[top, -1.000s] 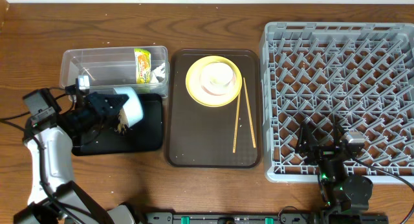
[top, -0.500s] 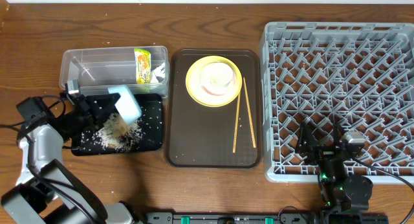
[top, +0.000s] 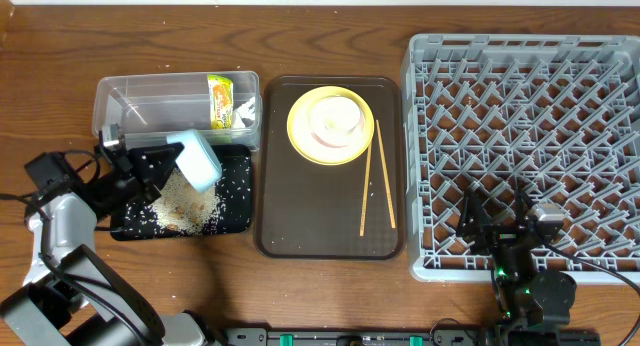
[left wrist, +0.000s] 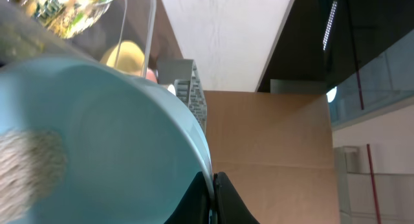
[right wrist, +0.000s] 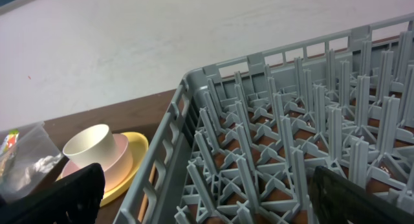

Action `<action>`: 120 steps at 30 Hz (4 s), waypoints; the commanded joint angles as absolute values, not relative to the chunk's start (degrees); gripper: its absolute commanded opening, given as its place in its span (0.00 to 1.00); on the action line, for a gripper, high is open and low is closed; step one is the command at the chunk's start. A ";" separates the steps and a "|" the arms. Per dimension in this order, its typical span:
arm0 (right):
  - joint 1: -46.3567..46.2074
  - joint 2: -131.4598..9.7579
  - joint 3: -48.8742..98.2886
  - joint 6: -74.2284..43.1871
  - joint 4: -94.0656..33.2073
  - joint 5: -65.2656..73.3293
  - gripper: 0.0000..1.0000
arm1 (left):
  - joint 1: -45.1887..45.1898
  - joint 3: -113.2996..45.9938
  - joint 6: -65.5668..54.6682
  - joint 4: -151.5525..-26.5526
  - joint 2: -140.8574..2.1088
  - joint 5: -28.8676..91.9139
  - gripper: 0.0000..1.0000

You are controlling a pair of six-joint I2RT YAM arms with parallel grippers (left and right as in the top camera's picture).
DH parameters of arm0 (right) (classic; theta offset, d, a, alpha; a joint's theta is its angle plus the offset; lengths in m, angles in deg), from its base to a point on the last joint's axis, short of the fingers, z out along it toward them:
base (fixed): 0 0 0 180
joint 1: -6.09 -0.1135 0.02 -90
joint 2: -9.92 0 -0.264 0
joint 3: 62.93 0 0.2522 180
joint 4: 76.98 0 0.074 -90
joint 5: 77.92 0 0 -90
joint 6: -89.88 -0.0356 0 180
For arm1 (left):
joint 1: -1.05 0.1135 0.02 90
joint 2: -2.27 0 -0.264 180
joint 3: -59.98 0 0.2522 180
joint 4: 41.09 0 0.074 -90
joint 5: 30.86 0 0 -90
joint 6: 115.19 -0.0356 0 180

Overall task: Sort waste into correct bins and load items into the dishwasher rack
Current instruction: 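Tilt the blue bowl to pour rice onto the black tray, then carry the blue bowl with left gripper onto the brown tray and release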

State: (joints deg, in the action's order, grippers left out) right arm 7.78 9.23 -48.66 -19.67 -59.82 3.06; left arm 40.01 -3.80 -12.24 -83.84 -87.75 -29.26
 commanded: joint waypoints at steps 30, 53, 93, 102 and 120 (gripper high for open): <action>7.72 9.54 -48.85 -20.24 -59.75 2.86 0.99 | 40.40 -3.71 -6.01 -87.23 -87.53 -30.90 0.06; 7.72 9.54 -48.85 -20.24 -59.75 2.86 0.99 | 13.19 -5.13 0.66 -88.08 -62.98 4.49 0.06; 7.72 9.54 -48.85 -20.24 -59.75 2.86 0.99 | -35.31 -5.11 4.92 -91.16 -83.26 55.76 0.14; 7.72 9.54 -48.85 -20.24 -59.75 2.86 0.99 | -35.29 -6.03 0.83 -89.33 -81.73 55.72 0.39; 7.72 9.54 -48.85 -20.24 -59.75 2.84 0.99 | -27.42 -8.89 -2.58 -92.67 -62.30 55.78 0.64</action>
State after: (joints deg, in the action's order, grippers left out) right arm 7.78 9.23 -48.66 -19.67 -59.82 3.06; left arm -29.95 -7.86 -1.44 -91.90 -64.07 55.06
